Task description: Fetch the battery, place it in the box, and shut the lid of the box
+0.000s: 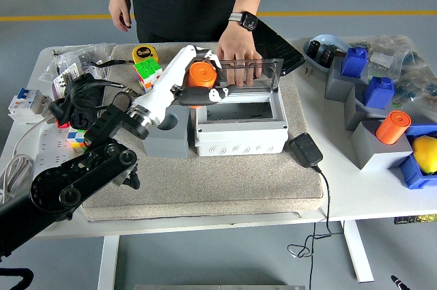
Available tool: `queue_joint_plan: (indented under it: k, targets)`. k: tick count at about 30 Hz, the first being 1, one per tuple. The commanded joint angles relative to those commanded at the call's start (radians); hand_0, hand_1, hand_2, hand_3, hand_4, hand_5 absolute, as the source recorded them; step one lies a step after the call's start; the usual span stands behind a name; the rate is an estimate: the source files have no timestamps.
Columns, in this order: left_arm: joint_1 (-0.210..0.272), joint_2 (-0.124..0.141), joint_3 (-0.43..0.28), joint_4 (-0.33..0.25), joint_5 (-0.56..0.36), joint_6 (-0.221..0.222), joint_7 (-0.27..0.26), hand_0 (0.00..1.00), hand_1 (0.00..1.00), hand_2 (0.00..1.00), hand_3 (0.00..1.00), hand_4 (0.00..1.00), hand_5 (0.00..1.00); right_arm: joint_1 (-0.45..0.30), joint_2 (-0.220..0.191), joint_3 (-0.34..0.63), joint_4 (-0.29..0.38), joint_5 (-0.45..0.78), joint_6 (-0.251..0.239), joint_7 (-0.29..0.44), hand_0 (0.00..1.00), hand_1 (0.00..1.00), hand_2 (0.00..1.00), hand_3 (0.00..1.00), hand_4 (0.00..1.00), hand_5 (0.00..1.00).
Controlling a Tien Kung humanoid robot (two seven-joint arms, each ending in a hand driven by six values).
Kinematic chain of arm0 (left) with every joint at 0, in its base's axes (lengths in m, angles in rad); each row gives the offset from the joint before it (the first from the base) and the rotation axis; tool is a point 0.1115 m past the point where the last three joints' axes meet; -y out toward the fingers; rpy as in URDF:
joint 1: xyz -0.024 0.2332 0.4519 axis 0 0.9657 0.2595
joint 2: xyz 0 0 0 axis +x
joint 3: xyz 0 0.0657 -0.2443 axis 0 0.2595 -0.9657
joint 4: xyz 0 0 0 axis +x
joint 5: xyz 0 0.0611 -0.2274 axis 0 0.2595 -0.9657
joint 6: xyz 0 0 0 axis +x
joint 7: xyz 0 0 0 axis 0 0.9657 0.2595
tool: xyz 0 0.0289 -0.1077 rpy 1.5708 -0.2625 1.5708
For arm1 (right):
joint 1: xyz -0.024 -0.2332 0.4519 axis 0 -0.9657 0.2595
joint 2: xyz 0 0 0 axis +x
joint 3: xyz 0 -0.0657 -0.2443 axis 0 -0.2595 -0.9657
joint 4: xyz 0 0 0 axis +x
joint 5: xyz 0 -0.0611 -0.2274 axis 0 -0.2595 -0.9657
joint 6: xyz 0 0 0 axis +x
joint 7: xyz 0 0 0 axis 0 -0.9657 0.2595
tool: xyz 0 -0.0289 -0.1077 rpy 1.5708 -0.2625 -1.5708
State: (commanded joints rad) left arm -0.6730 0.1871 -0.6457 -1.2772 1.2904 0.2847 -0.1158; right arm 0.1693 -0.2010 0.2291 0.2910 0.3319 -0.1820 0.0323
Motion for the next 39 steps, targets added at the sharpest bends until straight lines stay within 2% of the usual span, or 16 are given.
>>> queue_joint_plan:
  k: [5,8,10,14,15,20,21,26,27,32,33,38,39]
  targets:
    - [-0.108,-0.046,0.111,0.021,0.119,-0.032,0.078,0.125,0.089,0.117,0.168,0.177,0.002,0.001,0.0,-0.006,0.0,0.002,-0.002,0.001,0.704,0.685,0.685,0.59,0.979,0.492]
    - [-0.164,-0.077,0.166,0.049,0.143,-0.05,0.111,0.125,0.089,0.117,0.168,0.177,0.002,0.003,-0.002,-0.01,0.0,0.004,-0.003,0.001,0.704,0.685,0.685,0.59,0.979,0.492]
    - [-0.207,-0.106,0.205,0.088,0.149,-0.061,0.131,0.136,0.095,0.12,0.17,0.213,0.002,0.005,-0.003,-0.013,0.0,0.007,-0.004,0.001,0.706,0.686,0.684,0.591,0.979,0.492]
    - [-0.259,-0.146,0.246,0.165,0.131,-0.082,0.159,0.136,0.095,0.12,0.17,0.213,0.002,0.006,-0.005,-0.018,0.0,0.01,-0.006,0.001,0.706,0.686,0.684,0.591,0.979,0.492]
    - [-0.269,-0.154,0.253,0.187,0.124,-0.088,0.166,0.14,0.104,0.12,0.179,0.315,0.002,0.007,-0.006,-0.019,0.0,0.01,-0.006,0.001,0.705,0.686,0.684,0.592,0.979,0.491]
    - [-0.298,-0.187,0.266,0.271,0.098,-0.108,0.195,0.14,0.104,0.12,0.179,0.315,0.002,0.007,-0.007,-0.033,0.0,0.017,-0.004,0.001,0.705,0.686,0.684,0.592,0.979,0.491]
    - [-0.3,-0.187,0.267,0.289,0.096,-0.111,0.2,0.143,0.107,0.123,0.2,0.482,0.002,0.007,-0.007,-0.036,0.0,0.019,-0.005,0.001,0.706,0.685,0.684,0.591,0.979,0.491]
    - [-0.313,-0.187,0.289,0.35,0.069,-0.127,0.221,0.143,0.107,0.123,0.2,0.482,0.002,0.008,-0.007,-0.046,0.0,0.022,-0.006,0.002,0.706,0.685,0.684,0.591,0.979,0.491]
    - [-0.313,-0.187,0.294,0.36,0.064,-0.131,0.226,0.15,0.129,0.156,0.275,0.782,0.002,0.009,-0.007,-0.046,0.0,0.021,-0.007,0.002,0.705,0.685,0.684,0.591,0.979,0.491]
    - [-0.314,-0.187,0.308,0.386,0.048,-0.132,0.226,0.15,0.129,0.156,0.275,0.782,0.002,0.014,-0.009,-0.047,0.001,0.019,-0.011,0.004,0.705,0.685,0.684,0.591,0.979,0.491]
    - [-0.315,-0.187,0.309,0.389,0.046,-0.131,0.226,0.206,0.204,0.231,0.367,0.961,0.023,0.014,-0.009,-0.047,0.001,0.019,-0.011,0.005,0.707,0.685,0.683,0.59,0.979,0.491]
    - [-0.318,-0.187,0.313,0.406,0.047,-0.121,0.212,0.206,0.204,0.231,0.367,0.961,0.023,0.013,-0.011,-0.054,0.001,0.023,-0.009,0.004,0.707,0.685,0.683,0.59,0.979,0.491]
    - [-0.318,-0.187,0.313,0.409,0.051,-0.119,0.209,0.234,0.23,0.252,0.392,0.986,0.036,0.012,-0.011,-0.055,0.001,0.024,-0.009,0.004,0.707,0.685,0.683,0.589,0.978,0.491]
